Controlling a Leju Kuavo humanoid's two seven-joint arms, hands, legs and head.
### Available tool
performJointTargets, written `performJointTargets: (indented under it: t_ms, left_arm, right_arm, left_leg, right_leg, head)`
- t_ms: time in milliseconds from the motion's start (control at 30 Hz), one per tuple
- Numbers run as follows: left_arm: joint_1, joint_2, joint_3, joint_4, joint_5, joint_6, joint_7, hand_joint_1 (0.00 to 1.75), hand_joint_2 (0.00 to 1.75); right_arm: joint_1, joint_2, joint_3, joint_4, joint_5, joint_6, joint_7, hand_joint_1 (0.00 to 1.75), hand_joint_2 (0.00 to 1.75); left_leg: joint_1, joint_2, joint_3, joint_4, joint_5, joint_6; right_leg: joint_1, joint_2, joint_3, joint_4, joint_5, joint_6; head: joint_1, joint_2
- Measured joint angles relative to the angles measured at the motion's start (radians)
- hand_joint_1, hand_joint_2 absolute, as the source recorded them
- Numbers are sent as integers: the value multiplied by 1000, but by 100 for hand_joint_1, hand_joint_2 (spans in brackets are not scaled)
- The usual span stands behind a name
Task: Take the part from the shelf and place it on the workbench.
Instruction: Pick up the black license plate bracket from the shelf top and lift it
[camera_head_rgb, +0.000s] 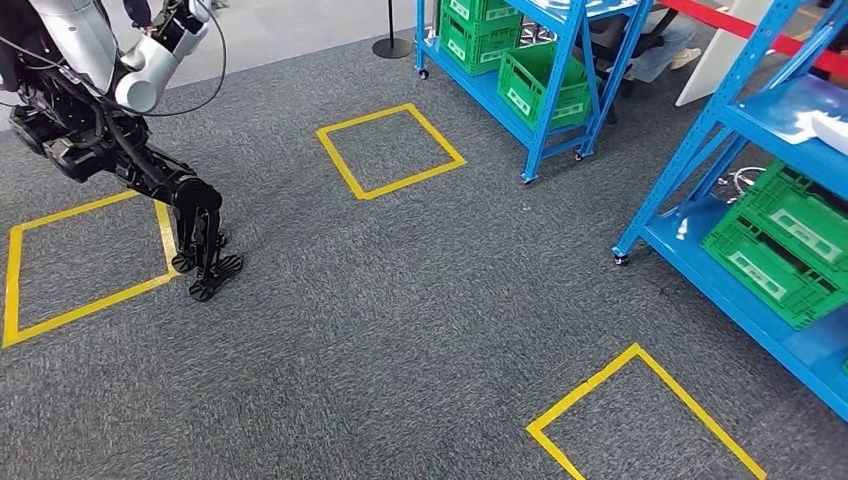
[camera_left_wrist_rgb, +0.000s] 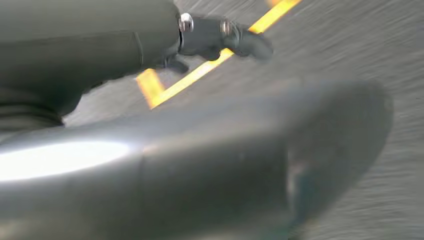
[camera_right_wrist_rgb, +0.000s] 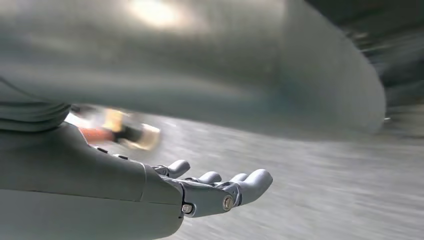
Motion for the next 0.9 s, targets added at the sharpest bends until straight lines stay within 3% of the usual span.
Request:
performJointTargets:
  t_ms: [67,100,133,167,233,300,333,367,400,467,533,600,633,700,767,833,900]
  left_arm:
    - [-37,2,1,-55,0,0,0,0,0]
    - [-49,3,1,-73,0,0,0,0,0]
    - [-56,3,1,-85,0,0,0,0,0]
    - [-56,3,1,-89,0,0,1,0,0]
    - [-36,3,1,-73,0,0,2,0,0]
    - [7,4,1,-30,0,0,3,0,0]
    - [32,3,0,-2,0,0,4,0,0]
    - [57,3,0,28,0,0,5,0,0]
    - [83,2,0,60,0,0,6,0,0]
    - [137,1,0,129,0,0,6,0,0]
    - [189,4,0,198,0,0,7,0,0]
    - [232,8,0,250,0,0,7,0,0]
    - [244,9,0,265,0,0,8,0,0]
    - [238,10,0,267,0,0,7,0,0]
    - [200,10,0,239,0,0,4,0,0]
    - [148,7,0,189,0,0,3,0,0]
    - [92,4,-1,123,0,0,2,0,0]
  right_arm:
    - [36,0,0,57,0,0,0,0,0]
    - [49,-1,0,76,0,0,0,0,0]
    - [58,-1,0,88,0,0,0,0,0]
    - [59,-1,0,93,0,0,0,0,0]
    - [36,-2,0,79,0,0,-2,0,0]
    - [-15,-2,0,36,0,0,-4,0,0]
    - [-42,-2,0,9,0,0,-5,0,0]
    - [-70,-2,0,-21,0,0,-5,0,0]
    - [-97,-2,0,-52,0,0,-5,0,0]
    - [-153,-2,0,-121,0,0,-5,0,0]
    - [-203,-2,0,-185,0,0,-5,0,0]
    - [-236,-3,0,-231,0,-1,-5,0,0]
    - [-244,-3,-1,-245,0,-1,-5,0,0]
    - [-237,-2,-1,-251,0,-1,-3,0,0]
    - [-205,-1,-1,-228,0,-1,-1,0,0]
    - [-156,1,-1,-181,0,-1,-1,0,0]
    - [-96,2,-1,-119,0,-1,0,0,0]
  left_leg:
    - [-3,18,-4,1,-1,3]
    - [-4,29,-7,2,-1,3]
    - [-4,39,-10,3,-2,3]
    - [-4,52,-11,3,-3,2]
    - [-7,82,-8,6,-8,-5]
    - [-9,113,-2,8,-16,-16]
    - [-9,129,2,6,-19,-22]
    - [-7,143,10,5,-21,-27]
    - [-5,143,15,7,-24,-33]
    - [-1,97,2,53,-59,-43]
    - [2,38,-56,176,-128,-49]
    - [2,21,-113,286,-164,-50]
    - [2,18,-121,292,-152,-48]
    - [2,2,-83,189,-81,-41]
    - [0,-35,-23,53,-21,-34]
    - [-5,-51,2,2,-6,-28]
    - [-7,-32,4,-2,-4,-17]
  right_leg:
    - [0,-31,-68,134,-60,4]
    - [0,-35,-84,168,-68,5]
    - [0,-38,-81,163,-57,4]
    - [0,-45,-54,115,-31,3]
    - [1,-90,30,-31,24,-1]
    - [4,-123,77,-111,47,-9]
    - [7,-121,78,-116,49,-14]
    - [7,-104,76,-118,52,-21]
    - [7,-89,76,-121,55,-27]
    - [2,-61,77,-128,62,-37]
    - [-1,-28,75,-128,67,-44]
    - [1,13,73,-128,68,-46]
    - [1,31,74,-127,69,-46]
    - [1,56,77,-127,69,-44]
    - [1,70,76,-127,66,-36]
    - [1,81,71,-128,64,-25]
    - [-1,85,68,-126,63,-14]
  head:
    - [2,0]
    - [2,0]
    - [2,0]
    - [2,0]
    - [2,0]
    - [-2,0]
    - [-4,0]
    - [-7,0]
    - [-7,0]
    - [-10,0]
    - [-14,0]
    - [-16,0]
    - [-16,0]
    - [-16,0]
    - [-16,0]
    - [-16,0]
    - [-16,0]
